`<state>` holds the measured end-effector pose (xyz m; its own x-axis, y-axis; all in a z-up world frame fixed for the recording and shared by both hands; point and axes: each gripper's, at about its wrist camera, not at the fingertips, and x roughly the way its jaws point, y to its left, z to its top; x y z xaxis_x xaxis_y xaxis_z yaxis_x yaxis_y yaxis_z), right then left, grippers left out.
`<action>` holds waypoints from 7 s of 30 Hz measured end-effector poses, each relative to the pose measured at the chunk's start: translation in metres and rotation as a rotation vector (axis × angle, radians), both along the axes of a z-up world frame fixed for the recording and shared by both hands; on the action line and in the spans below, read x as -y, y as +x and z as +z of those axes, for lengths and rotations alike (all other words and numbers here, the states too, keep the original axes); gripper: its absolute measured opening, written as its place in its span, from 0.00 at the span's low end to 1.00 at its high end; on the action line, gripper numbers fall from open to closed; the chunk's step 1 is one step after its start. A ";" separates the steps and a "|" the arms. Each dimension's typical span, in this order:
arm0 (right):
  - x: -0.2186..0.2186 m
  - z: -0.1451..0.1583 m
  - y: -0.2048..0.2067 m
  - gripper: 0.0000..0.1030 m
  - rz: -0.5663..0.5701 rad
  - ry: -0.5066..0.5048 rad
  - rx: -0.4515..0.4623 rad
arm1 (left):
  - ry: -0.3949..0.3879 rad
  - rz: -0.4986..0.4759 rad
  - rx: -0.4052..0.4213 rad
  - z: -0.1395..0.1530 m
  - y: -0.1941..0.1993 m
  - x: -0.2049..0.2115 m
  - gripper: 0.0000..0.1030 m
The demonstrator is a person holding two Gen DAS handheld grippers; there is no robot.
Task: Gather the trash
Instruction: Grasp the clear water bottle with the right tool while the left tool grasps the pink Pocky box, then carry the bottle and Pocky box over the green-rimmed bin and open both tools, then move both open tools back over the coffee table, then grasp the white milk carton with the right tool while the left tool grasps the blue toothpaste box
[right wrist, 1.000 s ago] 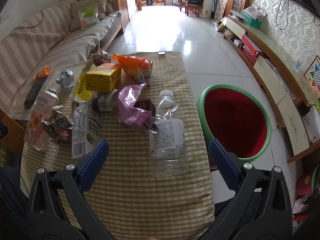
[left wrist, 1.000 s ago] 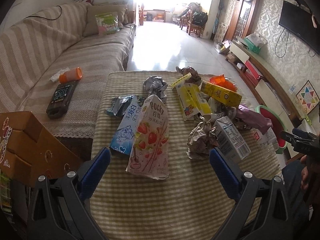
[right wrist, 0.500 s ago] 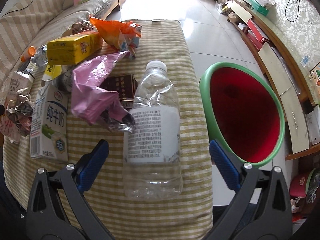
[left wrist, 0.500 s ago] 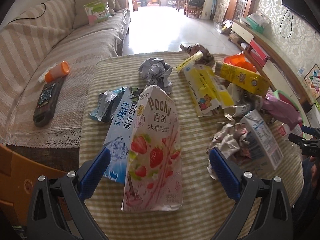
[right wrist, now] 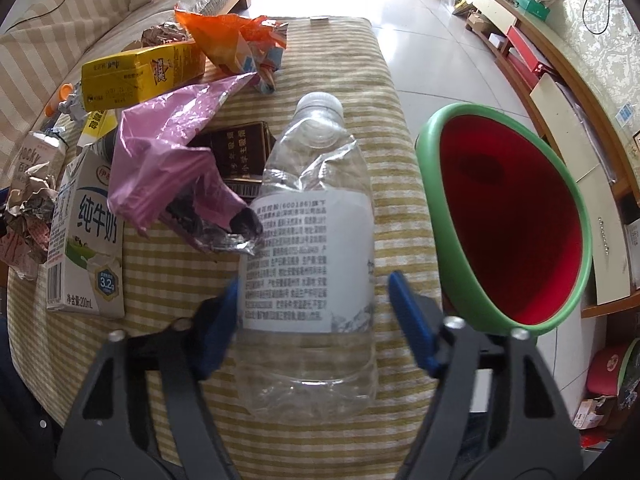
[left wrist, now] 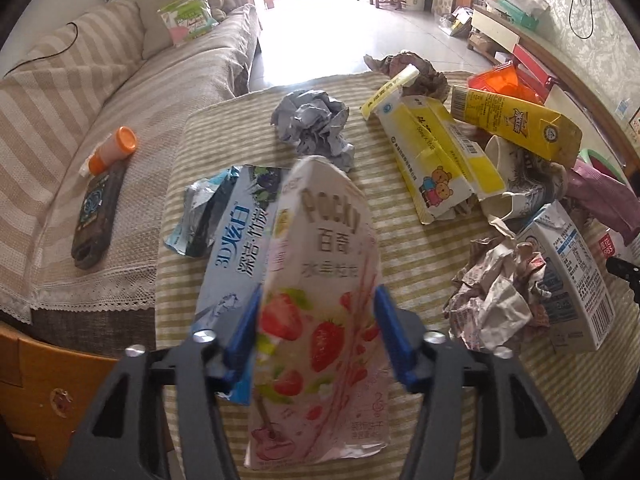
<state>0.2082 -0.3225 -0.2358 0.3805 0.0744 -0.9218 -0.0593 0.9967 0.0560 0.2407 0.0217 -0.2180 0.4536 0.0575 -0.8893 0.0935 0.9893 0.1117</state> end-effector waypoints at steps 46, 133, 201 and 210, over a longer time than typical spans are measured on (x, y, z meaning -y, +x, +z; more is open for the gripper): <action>0.015 0.125 -0.064 0.54 -0.036 0.196 0.264 | -0.277 0.020 0.251 0.133 -0.089 -0.013 0.28; 0.102 0.158 -0.032 0.95 -0.192 0.133 0.359 | -0.486 -0.178 0.179 0.151 -0.013 0.186 0.92; -0.146 0.013 0.013 0.56 0.196 0.093 -0.011 | -0.088 0.053 -0.058 -0.011 0.023 -0.055 0.86; -0.145 -0.002 0.024 0.36 0.194 0.117 -0.043 | -0.097 0.067 -0.103 -0.030 0.039 -0.052 0.55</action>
